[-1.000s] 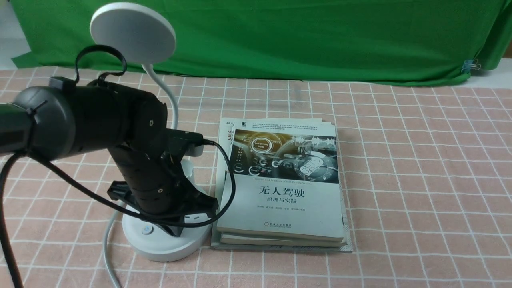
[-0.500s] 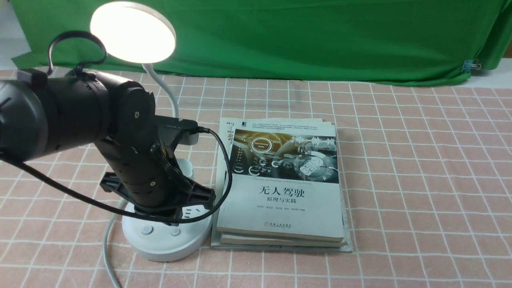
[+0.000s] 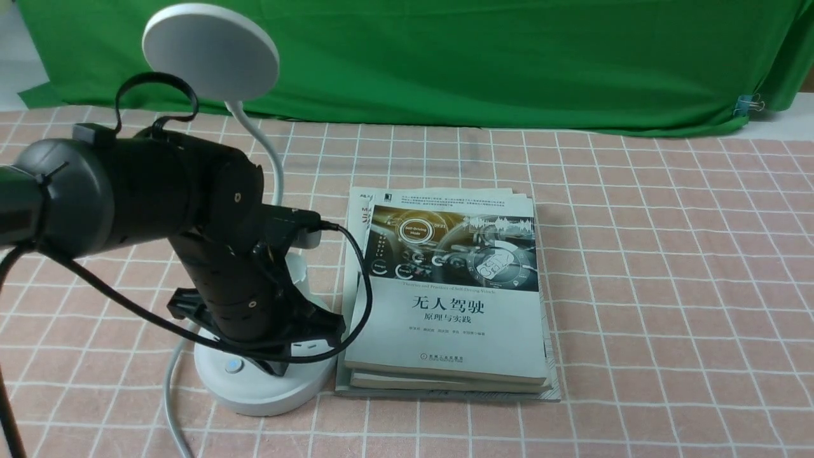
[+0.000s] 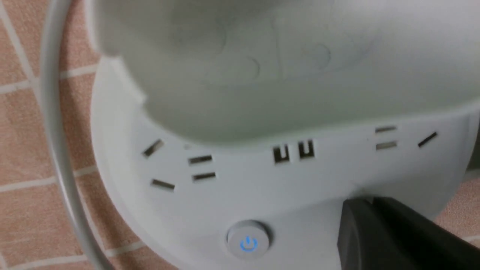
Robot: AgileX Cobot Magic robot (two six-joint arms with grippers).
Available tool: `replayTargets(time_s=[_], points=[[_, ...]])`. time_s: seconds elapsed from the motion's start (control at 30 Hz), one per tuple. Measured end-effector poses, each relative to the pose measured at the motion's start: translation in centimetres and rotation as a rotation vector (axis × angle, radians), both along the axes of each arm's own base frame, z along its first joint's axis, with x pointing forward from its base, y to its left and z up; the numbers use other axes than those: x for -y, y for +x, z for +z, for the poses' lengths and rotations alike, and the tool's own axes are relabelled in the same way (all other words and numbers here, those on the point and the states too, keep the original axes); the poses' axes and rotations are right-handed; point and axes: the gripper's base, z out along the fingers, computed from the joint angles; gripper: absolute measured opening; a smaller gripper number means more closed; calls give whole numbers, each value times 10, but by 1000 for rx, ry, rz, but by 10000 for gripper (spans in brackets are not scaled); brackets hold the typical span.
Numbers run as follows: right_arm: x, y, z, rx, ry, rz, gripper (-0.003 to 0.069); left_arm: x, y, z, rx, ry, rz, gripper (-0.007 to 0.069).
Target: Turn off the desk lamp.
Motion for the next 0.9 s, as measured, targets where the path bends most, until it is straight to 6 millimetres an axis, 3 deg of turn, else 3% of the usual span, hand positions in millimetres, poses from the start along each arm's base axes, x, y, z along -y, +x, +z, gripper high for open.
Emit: replayTargets(time_s=[0.2,0.27,0.4,0.47,0.57,0.7,0.9], points=[[0,0,0,0,0,0,240,-15,-38,45,122,-69,8,5],[0,0,0,0,0,0,240,-26,-65,64,221,-111,11,5],[0,0,0,0,0,0,240,-46,-113,76,403,-217,37,5],[0,0,0,0,0,0,240,-51,-126,82,481,-264,49,5],[0,0,0,0,0,0,240,-66,-160,82,689,-374,80,5],[0,0,0,0,0,0,240,-79,-185,72,813,-405,76,5],[0,0,0,0,0,0,240,-89,-205,55,866,-394,57,5]])
